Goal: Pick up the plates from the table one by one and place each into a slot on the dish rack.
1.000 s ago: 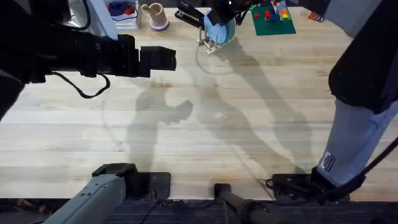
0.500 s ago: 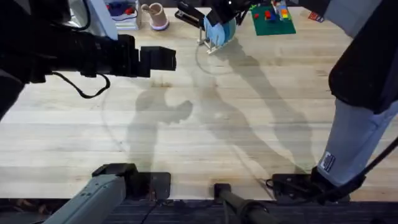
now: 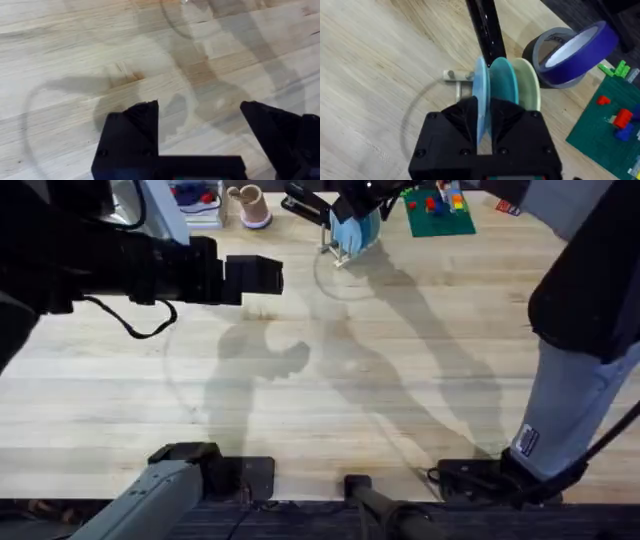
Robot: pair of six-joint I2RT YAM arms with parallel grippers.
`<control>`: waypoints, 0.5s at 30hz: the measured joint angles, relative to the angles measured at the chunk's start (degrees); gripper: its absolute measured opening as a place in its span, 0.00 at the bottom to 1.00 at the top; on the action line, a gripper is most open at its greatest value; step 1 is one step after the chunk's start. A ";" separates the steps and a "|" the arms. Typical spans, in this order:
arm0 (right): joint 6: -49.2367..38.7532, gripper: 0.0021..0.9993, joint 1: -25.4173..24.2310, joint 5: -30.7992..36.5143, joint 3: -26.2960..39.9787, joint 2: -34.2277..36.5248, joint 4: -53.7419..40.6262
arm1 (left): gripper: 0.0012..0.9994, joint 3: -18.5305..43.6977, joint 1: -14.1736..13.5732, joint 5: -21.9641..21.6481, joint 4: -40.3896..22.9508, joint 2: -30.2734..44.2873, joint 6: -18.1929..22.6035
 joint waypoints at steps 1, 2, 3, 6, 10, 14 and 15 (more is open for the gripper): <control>0.01 0.16 0.13 0.04 0.00 -0.12 -0.01 | 1.00 0.00 0.00 -0.02 0.00 0.00 0.00; 0.00 0.16 0.27 0.06 0.00 -0.38 -0.07 | 1.00 0.00 0.00 -0.08 0.00 0.00 0.00; 0.00 0.17 0.44 0.06 0.00 -0.79 -0.20 | 1.00 0.00 0.00 -0.22 0.00 0.00 0.00; 0.01 0.21 0.78 0.06 0.00 -3.29 -1.05 | 1.00 0.00 0.00 -0.46 0.00 0.00 0.00; 0.01 0.21 1.00 0.33 0.00 -7.96 -3.90 | 1.00 0.00 0.00 -0.66 0.00 0.00 0.00; -0.22 0.29 1.00 1.64 0.11 -10.96 -6.13 | 1.00 0.00 0.00 -0.90 -0.04 0.00 0.00; -0.28 0.34 1.00 1.96 0.11 -11.37 -6.04 | 1.00 0.00 0.00 -0.94 -0.04 0.00 0.00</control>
